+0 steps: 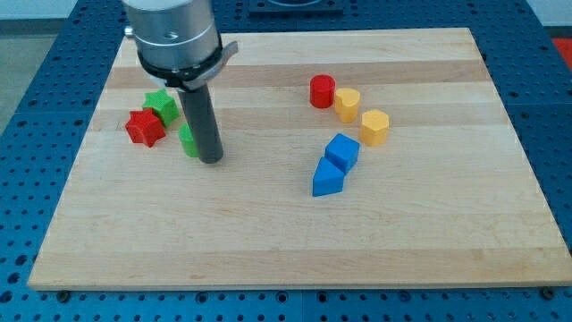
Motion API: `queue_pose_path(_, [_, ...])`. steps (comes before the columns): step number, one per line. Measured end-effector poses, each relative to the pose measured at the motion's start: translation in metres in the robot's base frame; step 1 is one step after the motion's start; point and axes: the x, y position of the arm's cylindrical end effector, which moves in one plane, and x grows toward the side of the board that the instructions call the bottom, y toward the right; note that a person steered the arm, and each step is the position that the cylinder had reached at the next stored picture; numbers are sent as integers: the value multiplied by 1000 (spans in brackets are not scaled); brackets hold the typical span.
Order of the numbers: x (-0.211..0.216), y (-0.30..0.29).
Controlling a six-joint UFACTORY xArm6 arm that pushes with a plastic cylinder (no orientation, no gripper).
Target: Push the green circle into the green star
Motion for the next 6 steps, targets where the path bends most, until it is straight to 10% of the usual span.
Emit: queue_pose_path(6, [-25, 0])
